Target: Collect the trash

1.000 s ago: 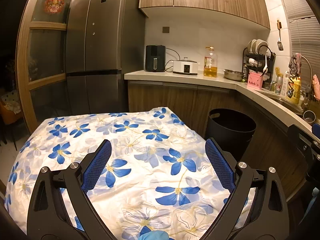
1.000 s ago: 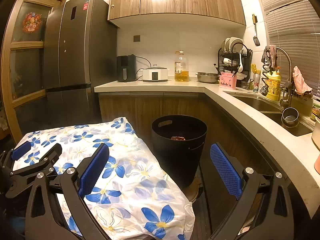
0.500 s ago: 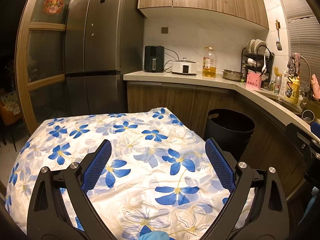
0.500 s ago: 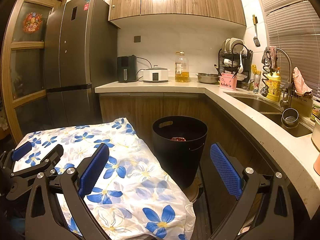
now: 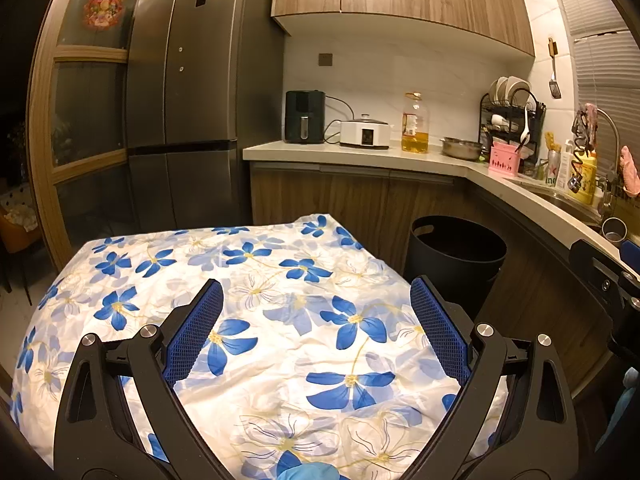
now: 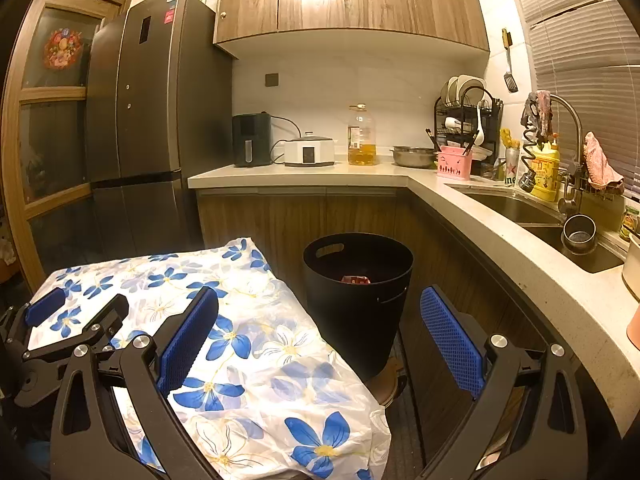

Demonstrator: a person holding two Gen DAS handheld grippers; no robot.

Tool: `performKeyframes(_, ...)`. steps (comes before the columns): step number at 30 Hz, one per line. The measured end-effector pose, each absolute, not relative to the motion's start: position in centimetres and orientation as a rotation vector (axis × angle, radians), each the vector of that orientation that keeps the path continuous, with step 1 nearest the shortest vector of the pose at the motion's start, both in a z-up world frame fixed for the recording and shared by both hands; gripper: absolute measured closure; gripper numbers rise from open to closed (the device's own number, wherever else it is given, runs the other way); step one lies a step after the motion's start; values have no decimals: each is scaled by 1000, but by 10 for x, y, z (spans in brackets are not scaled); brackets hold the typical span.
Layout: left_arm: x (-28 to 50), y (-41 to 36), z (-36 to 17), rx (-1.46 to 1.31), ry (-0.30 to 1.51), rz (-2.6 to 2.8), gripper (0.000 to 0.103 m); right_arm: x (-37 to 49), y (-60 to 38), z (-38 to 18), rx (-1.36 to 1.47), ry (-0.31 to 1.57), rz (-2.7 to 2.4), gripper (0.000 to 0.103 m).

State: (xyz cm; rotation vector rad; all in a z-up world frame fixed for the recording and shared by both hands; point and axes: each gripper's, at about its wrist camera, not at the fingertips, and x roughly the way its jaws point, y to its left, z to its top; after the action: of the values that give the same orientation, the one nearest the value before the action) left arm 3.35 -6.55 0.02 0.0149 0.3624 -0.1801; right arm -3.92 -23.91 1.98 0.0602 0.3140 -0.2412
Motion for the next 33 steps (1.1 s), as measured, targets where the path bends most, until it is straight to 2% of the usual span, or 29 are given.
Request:
performKeyframes(24,33,-70,-3,29,366,-189,10,-40,-244,21,71,313,-245,6)
performKeyframes(29,32,-72,-6,44,366,-204,23,-39,-244,21,74,317,-250,6)
performKeyframes(33,33,-71,-6,46,366,-211,27,-38,-244,21,78,316,-254,6)
